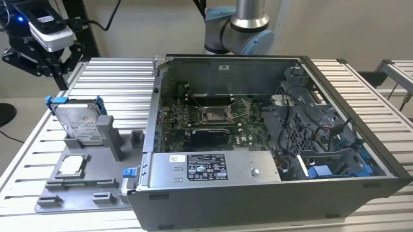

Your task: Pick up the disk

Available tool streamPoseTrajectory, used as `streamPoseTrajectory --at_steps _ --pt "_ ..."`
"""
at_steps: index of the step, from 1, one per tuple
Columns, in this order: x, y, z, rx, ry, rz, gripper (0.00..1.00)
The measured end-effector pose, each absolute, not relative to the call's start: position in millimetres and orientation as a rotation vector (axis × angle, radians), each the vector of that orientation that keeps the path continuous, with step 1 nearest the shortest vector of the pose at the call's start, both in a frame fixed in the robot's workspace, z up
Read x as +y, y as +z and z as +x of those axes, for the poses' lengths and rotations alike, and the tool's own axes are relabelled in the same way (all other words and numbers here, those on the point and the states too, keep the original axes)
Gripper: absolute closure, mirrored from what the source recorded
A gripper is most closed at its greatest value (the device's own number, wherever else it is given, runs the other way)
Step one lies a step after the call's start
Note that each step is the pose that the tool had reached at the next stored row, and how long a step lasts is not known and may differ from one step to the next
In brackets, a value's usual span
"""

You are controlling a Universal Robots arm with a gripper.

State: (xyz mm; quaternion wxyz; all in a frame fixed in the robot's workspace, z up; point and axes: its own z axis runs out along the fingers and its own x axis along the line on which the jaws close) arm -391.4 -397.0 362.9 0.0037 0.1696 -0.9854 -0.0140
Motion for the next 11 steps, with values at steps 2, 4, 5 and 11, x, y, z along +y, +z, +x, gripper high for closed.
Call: streamPoseTrajectory --at_steps 2,4,5,11 --pt "-397.0 363.0 -391.4 -3.078 -0.041 0.587 1.00" --pt "-397.0 362.9 -391.4 -3.066 -0.037 0.640 1.00" --pt "-397.0 363.0 -391.4 -3.060 -0.035 0.667 1.00" --pt "-397.0 363.0 -392.4 -3.027 -0.026 0.796 1.00"
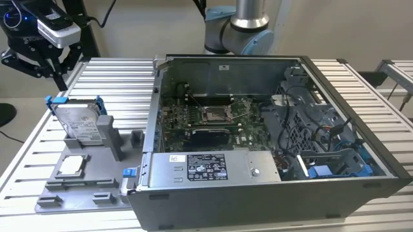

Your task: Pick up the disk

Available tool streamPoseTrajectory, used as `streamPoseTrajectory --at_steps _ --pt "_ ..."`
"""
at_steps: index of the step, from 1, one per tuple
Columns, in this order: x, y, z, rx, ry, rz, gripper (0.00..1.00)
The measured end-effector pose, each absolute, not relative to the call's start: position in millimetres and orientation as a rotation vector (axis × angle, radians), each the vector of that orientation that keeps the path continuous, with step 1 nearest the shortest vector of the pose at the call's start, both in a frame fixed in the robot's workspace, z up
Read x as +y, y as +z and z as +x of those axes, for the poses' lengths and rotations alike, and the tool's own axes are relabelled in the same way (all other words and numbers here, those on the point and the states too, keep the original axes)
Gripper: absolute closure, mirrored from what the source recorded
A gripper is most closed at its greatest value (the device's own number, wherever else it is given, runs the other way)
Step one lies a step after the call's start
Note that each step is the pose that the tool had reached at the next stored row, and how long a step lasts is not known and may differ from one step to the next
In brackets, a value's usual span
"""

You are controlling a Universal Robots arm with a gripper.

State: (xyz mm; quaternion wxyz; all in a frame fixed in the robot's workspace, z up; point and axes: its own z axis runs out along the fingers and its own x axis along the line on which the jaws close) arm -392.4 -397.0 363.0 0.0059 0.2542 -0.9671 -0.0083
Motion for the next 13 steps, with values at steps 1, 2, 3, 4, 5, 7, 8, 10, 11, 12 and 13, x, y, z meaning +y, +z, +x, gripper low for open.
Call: streamPoseTrajectory --at_steps 1,2,3,4,5,7,8,10,11,12,13 --pt "-397.0 363.0 -392.6 -3.022 -0.025 0.814 1.00" --pt "-396.9 363.0 -392.8 -3.016 -0.024 0.834 1.00" --pt "-396.9 362.9 -393.0 -3.010 -0.024 0.855 1.00" --pt "-396.9 363.0 -393.3 -3.005 -0.023 0.873 1.00" --pt "-396.9 363.0 -393.6 -2.999 -0.022 0.891 1.00" --pt "-396.9 363.0 -394.1 -2.988 -0.022 0.927 1.00" --pt "-397.0 363.0 -394.1 -2.981 -0.021 0.947 1.00" --pt "-396.9 363.1 -394.3 -2.966 -0.020 0.995 1.00" --pt "-397.0 363.0 -394.4 -2.958 -0.020 1.017 1.00" --pt "-397.0 363.1 -394.4 -2.949 -0.020 1.041 1.00" --pt "-397.0 363.1 -394.4 -2.942 -0.019 1.062 1.00"
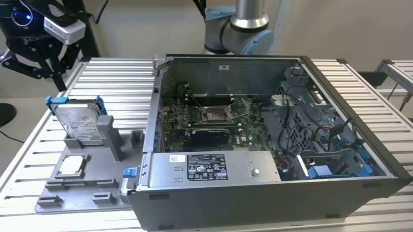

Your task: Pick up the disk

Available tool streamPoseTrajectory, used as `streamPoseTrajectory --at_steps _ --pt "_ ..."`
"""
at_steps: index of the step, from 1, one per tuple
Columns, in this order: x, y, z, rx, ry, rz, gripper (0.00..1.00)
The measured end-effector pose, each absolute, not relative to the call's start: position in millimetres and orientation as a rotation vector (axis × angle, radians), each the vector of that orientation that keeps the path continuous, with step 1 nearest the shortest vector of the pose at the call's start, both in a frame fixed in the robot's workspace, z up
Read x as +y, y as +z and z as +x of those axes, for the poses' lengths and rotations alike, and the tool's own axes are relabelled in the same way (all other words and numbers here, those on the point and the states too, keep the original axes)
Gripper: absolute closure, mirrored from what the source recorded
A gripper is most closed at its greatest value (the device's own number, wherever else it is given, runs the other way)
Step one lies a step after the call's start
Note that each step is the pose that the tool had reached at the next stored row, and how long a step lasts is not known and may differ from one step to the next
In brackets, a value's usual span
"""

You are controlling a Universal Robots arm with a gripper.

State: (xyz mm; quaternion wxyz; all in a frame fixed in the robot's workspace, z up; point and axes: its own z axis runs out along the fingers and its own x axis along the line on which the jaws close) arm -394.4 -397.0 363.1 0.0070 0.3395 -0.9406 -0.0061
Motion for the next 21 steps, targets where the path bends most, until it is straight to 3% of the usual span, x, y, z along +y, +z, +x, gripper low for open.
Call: streamPoseTrajectory --at_steps 21 --pt "-397.0 362.9 -394.9 -2.695 -0.014 1.584 1.00"
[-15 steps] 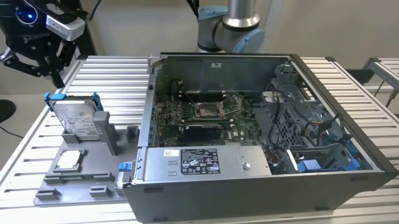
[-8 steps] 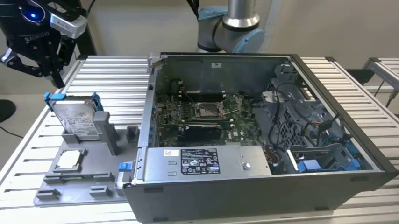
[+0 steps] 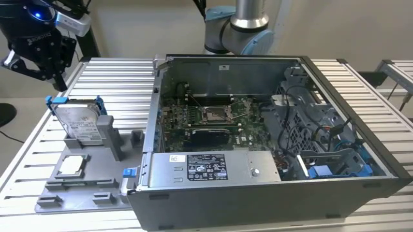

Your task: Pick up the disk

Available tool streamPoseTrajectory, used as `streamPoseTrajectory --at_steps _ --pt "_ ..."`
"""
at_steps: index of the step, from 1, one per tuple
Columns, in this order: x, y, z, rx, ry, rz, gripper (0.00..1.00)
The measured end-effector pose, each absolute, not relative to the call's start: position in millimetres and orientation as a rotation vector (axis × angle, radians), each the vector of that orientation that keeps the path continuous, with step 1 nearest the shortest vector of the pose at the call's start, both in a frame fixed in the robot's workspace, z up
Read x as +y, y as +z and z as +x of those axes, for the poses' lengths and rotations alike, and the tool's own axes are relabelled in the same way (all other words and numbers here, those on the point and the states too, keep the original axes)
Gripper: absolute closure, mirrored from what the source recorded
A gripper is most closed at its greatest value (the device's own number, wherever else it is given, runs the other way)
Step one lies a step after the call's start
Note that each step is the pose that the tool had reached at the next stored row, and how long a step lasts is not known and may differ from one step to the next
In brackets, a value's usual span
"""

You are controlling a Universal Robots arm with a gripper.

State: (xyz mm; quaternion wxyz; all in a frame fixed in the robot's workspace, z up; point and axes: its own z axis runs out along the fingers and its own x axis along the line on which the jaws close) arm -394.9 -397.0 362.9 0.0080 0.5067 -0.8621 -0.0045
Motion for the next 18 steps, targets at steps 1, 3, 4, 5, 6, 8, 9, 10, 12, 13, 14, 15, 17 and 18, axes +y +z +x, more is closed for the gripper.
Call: streamPoseTrajectory --at_steps 1,3,4,5,6,8,9,10,12,13,14,15,17,18 --pt "-397.0 362.9 -394.9 -2.680 -0.014 1.608 1.00" --pt "-396.9 362.9 -395.0 -2.651 -0.013 1.656 1.00" --pt "-396.9 362.7 -395.3 -2.636 -0.013 1.679 1.00" --pt "-396.9 362.6 -395.5 -2.621 -0.013 1.702 1.00" --pt "-396.9 362.5 -395.7 -2.609 -0.013 1.721 1.00" --pt "-397.0 362.2 -396.3 -2.581 -0.012 1.763 1.00" --pt "-396.9 362.1 -396.7 -2.568 -0.012 1.781 1.00" --pt "-396.9 361.8 -397.1 -2.556 -0.012 1.799 1.00" --pt "-396.9 361.3 -398.1 -2.531 -0.011 1.833 1.00" --pt "-396.9 361.0 -398.6 -2.519 -0.011 1.849 1.00" --pt "-397.0 360.8 -399.0 -2.508 -0.012 1.865 1.00" --pt "-397.0 360.6 -399.4 -2.495 -0.012 1.882 1.00" --pt "-397.0 360.2 -400.3 -2.471 -0.012 1.914 1.00" --pt "-397.0 360.0 -400.7 -2.457 -0.012 1.932 1.00"
